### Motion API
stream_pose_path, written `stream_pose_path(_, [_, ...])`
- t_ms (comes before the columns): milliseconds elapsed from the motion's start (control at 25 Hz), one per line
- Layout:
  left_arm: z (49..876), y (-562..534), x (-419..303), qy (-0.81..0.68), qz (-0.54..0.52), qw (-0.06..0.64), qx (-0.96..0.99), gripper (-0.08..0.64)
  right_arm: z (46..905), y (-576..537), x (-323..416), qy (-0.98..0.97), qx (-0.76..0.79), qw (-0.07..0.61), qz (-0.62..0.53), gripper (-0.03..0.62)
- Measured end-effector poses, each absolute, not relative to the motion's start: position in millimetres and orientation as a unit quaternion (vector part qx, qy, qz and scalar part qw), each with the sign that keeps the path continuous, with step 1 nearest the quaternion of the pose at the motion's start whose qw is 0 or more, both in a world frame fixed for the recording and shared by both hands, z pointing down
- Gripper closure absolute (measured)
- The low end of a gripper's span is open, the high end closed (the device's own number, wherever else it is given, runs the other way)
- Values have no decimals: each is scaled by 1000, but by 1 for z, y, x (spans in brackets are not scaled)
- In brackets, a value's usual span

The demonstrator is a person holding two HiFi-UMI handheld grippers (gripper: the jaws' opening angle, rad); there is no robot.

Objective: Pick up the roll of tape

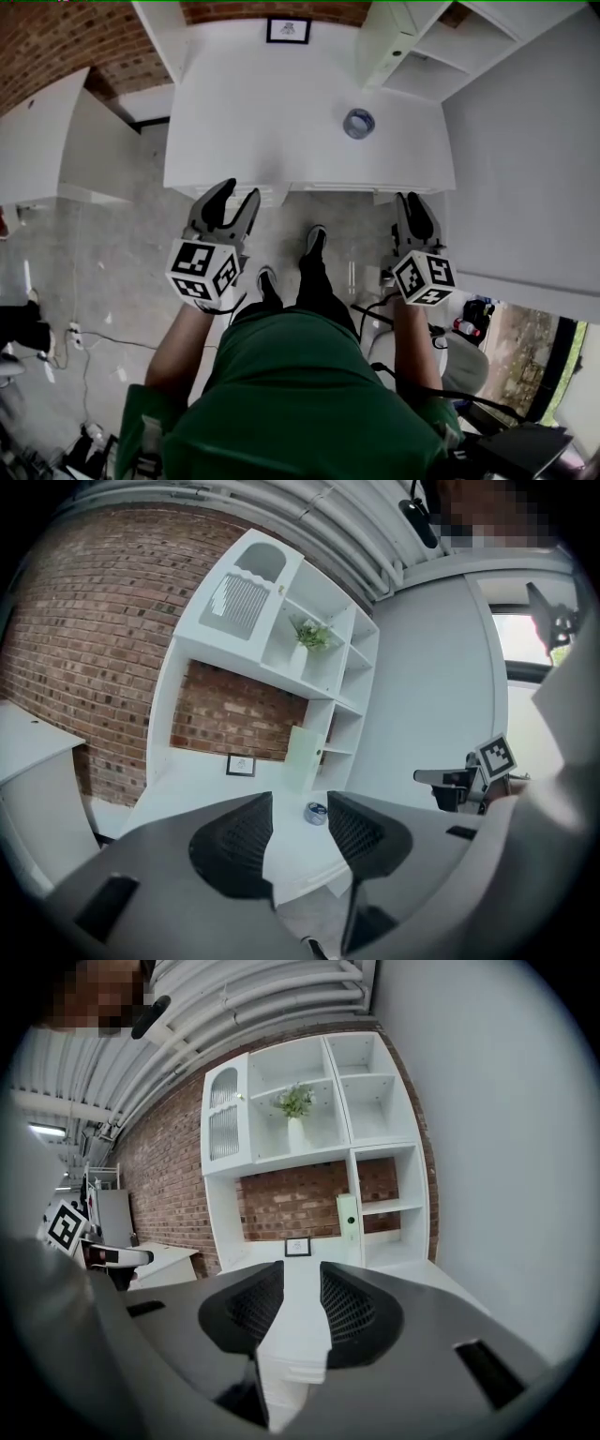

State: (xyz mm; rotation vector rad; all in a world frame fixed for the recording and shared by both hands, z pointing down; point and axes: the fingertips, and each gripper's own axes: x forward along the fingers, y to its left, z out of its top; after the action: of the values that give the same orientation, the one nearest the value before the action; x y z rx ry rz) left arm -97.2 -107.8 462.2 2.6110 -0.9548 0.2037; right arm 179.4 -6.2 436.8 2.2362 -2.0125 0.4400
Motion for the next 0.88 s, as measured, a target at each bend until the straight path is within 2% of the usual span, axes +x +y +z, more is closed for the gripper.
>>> stream_pose_path(640, [478, -191, 5, -399, 110, 189, 890, 365, 509, -164, 287, -725, 651, 99, 203, 456])
stream_pose_path(880, [492, -210, 19, -436, 117, 205, 869, 365, 559, -207, 303, -744, 600, 182, 232, 449])
